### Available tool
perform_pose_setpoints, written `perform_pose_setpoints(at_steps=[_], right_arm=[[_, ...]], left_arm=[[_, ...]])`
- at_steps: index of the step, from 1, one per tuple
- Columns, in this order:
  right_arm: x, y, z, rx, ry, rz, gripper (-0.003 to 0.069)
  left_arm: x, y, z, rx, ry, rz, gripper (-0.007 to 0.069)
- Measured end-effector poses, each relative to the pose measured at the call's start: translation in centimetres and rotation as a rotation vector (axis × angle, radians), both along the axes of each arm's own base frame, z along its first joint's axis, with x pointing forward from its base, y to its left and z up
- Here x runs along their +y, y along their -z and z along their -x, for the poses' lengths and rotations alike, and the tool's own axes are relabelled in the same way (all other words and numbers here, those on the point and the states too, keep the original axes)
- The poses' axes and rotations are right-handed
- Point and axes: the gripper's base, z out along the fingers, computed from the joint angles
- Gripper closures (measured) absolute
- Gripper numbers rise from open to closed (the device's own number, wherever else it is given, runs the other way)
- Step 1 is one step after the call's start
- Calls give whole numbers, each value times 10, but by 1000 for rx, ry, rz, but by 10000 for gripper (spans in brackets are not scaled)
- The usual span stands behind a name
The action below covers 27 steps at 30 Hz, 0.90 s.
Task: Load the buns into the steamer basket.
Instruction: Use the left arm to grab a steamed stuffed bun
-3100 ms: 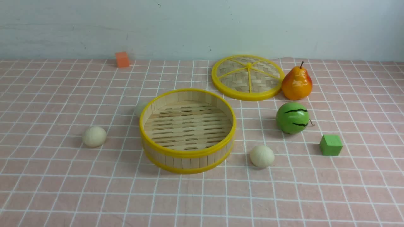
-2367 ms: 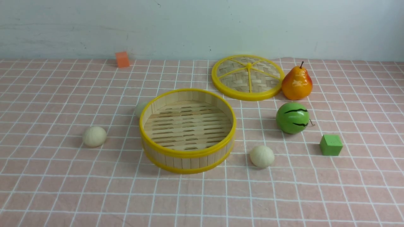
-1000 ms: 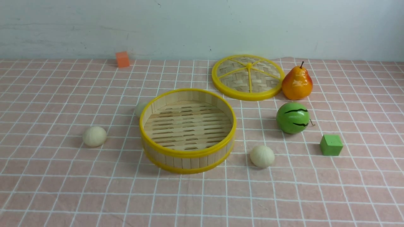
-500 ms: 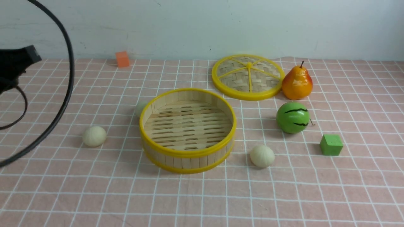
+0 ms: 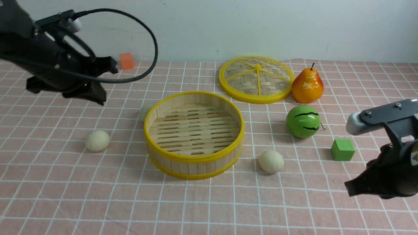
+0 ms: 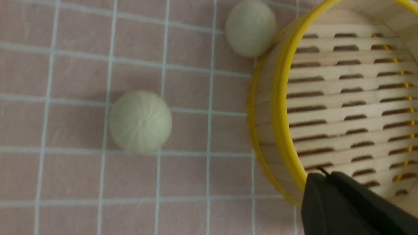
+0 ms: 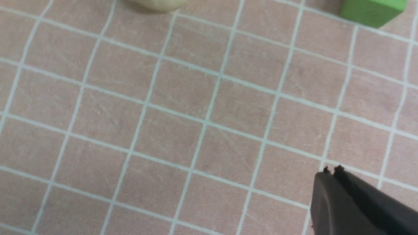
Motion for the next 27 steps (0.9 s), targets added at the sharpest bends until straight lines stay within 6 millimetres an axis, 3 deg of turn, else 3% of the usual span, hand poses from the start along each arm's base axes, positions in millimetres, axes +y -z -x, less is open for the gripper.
perform_pose_setpoints(at_steps=[5, 7, 11, 12, 13, 18, 21, 24, 27], right_arm=[[3, 1, 0, 7, -27, -11, 651], [3, 1, 0, 11, -25, -23, 648], [4, 1, 0, 10, -25, -27, 648], [4, 1, 0, 10, -23, -31, 648], [4, 1, 0, 9, -23, -32, 648], [6, 1, 0, 13, -7, -72, 647], [7, 1, 0, 14, -6, -74, 647], [7, 1, 0, 14, -5, -75, 647], [7, 1, 0, 18, 0, -87, 645]], left_arm=[[-31, 13, -49, -45, 38, -164, 616], [-49, 26, -70, -55, 13, -200, 569], [-60, 45, -93, -29, -58, -182, 451], [-63, 59, -104, -4, -102, -162, 366], [-64, 65, -106, 7, -107, -162, 355], [-68, 105, -127, 72, -289, -70, 104], [-67, 119, -131, 88, -338, -59, 60], [-67, 125, -132, 95, -343, -66, 62], [-66, 130, -133, 104, -345, -70, 125]])
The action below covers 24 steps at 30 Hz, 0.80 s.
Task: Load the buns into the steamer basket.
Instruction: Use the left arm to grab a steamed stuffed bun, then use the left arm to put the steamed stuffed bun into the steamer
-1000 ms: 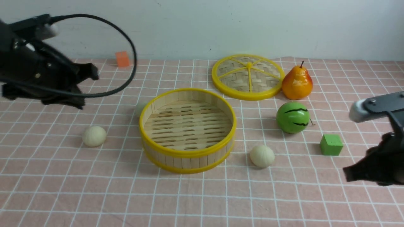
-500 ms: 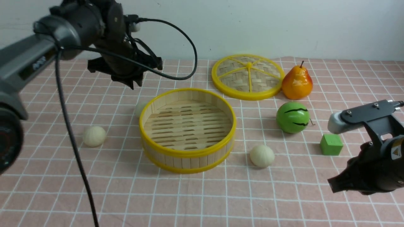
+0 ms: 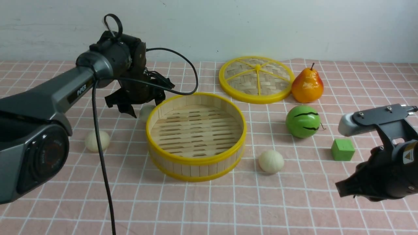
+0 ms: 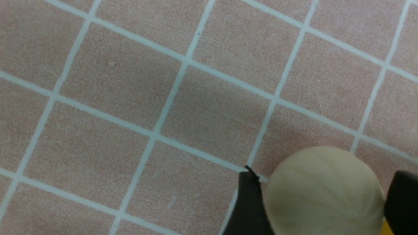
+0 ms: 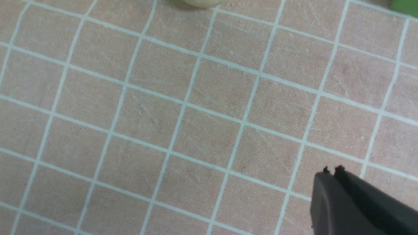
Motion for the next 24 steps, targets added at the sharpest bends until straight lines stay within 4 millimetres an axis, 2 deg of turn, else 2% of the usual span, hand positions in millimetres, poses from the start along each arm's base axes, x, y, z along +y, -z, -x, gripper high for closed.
perform_pose_setpoints(at_steps=[3, 7, 8, 9, 10, 13, 14, 19, 20, 21, 22, 23, 24], right_arm=[[1, 0, 0, 5, 6, -15, 645], [1, 0, 0, 7, 10, -22, 645], [1, 0, 0, 7, 10, -22, 645], [1, 0, 0, 7, 10, -24, 645], [1, 0, 0, 7, 11, -24, 645], [1, 0, 0, 7, 11, -24, 645], [1, 0, 0, 7, 10, -24, 645], [2, -1, 0, -5, -5, -17, 645], [2, -1, 0, -5, -5, -17, 645], [2, -1, -1, -9, -7, -17, 643], [2, -1, -1, -10, -8, -17, 642], [2, -1, -1, -10, -9, -16, 641], [2, -1, -1, -10, -10, -15, 640]], left_arm=[[0, 1, 0, 6, 0, 5, 258], [-1, 1, 1, 10, 3, 8, 498], [-1, 1, 1, 10, 4, 7, 510], [-1, 1, 1, 9, 11, 3, 601], [-1, 0, 1, 7, 18, -1, 622], [0, -6, 2, -3, 39, -20, 627], [1, -15, 3, -13, 57, -34, 627], [0, -82, 23, -91, 142, -33, 627], [0, -85, 25, -93, 143, -27, 627], [-8, -110, 39, -103, 197, 2, 627], [-10, -112, 41, -99, 209, 1, 627], [-19, -121, 50, -90, 265, 16, 627], [-27, -122, 55, -70, 310, 19, 627]])
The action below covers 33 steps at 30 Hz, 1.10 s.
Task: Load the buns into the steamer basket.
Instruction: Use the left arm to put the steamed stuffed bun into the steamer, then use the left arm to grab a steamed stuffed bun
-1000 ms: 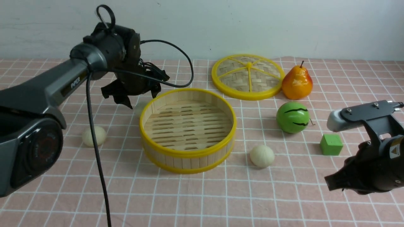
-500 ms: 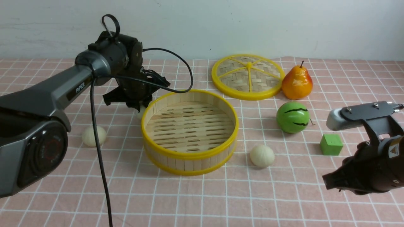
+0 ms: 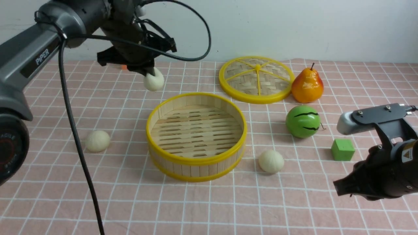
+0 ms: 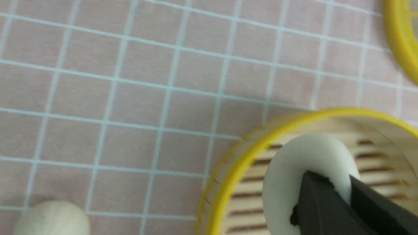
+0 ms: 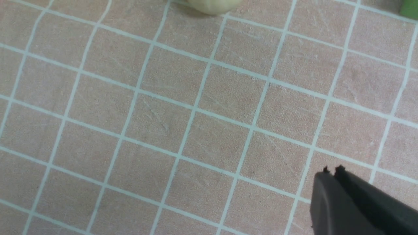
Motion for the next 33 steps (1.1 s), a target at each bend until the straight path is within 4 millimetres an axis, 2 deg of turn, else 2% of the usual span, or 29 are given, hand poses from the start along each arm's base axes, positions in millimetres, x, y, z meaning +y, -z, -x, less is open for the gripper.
perform_pose_setpoints(at_steps=[2, 4, 5, 9, 10, 11, 12, 16, 17, 18, 21, 24, 28, 29, 30, 31, 32, 33], right_arm=[[0, 0, 0, 0, 0, 0, 638], [0, 0, 0, 0, 0, 0, 638], [0, 0, 0, 1, -1, 1, 638], [0, 0, 0, 5, 0, 0, 636], [0, 0, 0, 6, 0, -2, 636], [0, 0, 0, 6, 0, -2, 636], [0, 0, 0, 6, 0, -2, 636], [0, 0, 0, 5, 0, -1, 636], [0, 0, 0, 5, 0, -1, 636], [0, 0, 0, 4, 0, -1, 636], [0, 0, 0, 3, 0, -1, 634], [0, 0, 1, 6, -1, 0, 632], [0, 0, 1, 10, -2, 1, 631], [0, 0, 1, 11, -2, 1, 631], [0, 1, 1, 13, -3, 2, 630], [0, 1, 2, 19, -4, 4, 628], [0, 1, 2, 25, -4, 5, 627], [0, 1, 2, 28, -4, 5, 627]], left_arm=[[-16, 9, 7, 55, 81, -27, 627], [-23, 16, 9, 88, 119, -49, 627], [-34, 34, 10, 143, 163, -84, 627], [-43, 82, 2, 226, 195, -175, 585], [-43, 90, 0, 238, 192, -189, 559], [-43, 90, 0, 237, 190, -188, 559], [-43, 98, -3, 245, 179, -198, 496], [-42, 99, -4, 246, 130, -180, 282], [-42, 99, -4, 248, 128, -179, 272], [-42, 99, -4, 250, 120, -176, 201], [-42, 98, -3, 260, 120, -177, 113], [-41, 86, -1, 240, 132, -178, 69], [-35, 29, 11, 124, 167, -174, 57], [-34, 23, 13, 110, 170, -176, 57], [-30, 4, 19, 69, 175, -182, 57], [-19, -32, 32, -11, 164, -195, 55], [-12, -44, 37, -36, 152, -198, 55], [-11, -47, 39, -41, 151, -199, 55]])
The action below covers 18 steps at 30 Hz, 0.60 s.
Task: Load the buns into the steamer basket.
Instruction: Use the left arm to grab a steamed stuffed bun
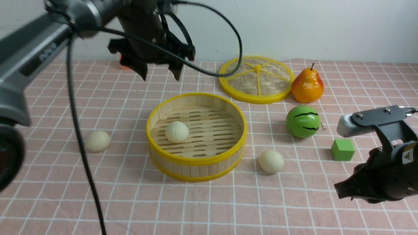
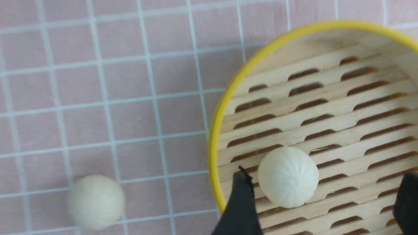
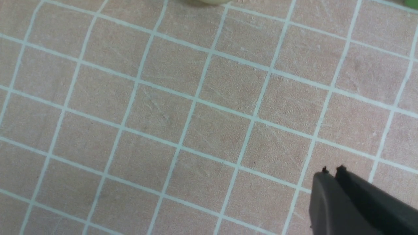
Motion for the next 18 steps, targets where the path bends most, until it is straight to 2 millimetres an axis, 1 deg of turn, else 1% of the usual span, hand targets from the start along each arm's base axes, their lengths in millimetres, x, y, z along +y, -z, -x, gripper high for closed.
perform_pose_setpoints(at_steps=[1, 3, 5, 6, 7, 8, 9, 11, 12, 14, 16, 18], right_arm=[[0, 1, 1, 13, 0, 1, 627], [0, 1, 2, 26, 1, -2, 627], [1, 1, 2, 32, 5, -13, 627], [1, 1, 2, 33, 6, -15, 627], [1, 1, 2, 33, 9, -20, 627], [1, 1, 2, 31, 10, -23, 626], [1, 1, 2, 32, 10, -23, 625], [2, 0, 1, 21, 11, -26, 623], [2, 0, 1, 15, 12, -27, 622], [2, -1, 0, 0, 12, -31, 620], [2, -1, -1, -8, 1, -26, 617], [2, -1, -1, -6, 1, -26, 617]], left_arm=[[19, -16, 9, -24, -33, -4, 55], [43, -24, 16, -23, -87, -2, 55], [71, -11, 20, 40, -159, -12, 55], [73, -5, 21, 62, -166, -17, 55], [95, 20, 21, 145, -227, -26, 55], [107, 46, 18, 194, -256, -30, 54], [108, 50, 17, 202, -260, -30, 54], [121, 85, 13, 234, -299, -18, 54], [123, 97, 11, 243, -307, -18, 54], [126, 114, 7, 249, -321, -13, 54], [126, 127, 0, 233, -329, -7, 54], [125, 134, -3, 231, -336, -7, 54]])
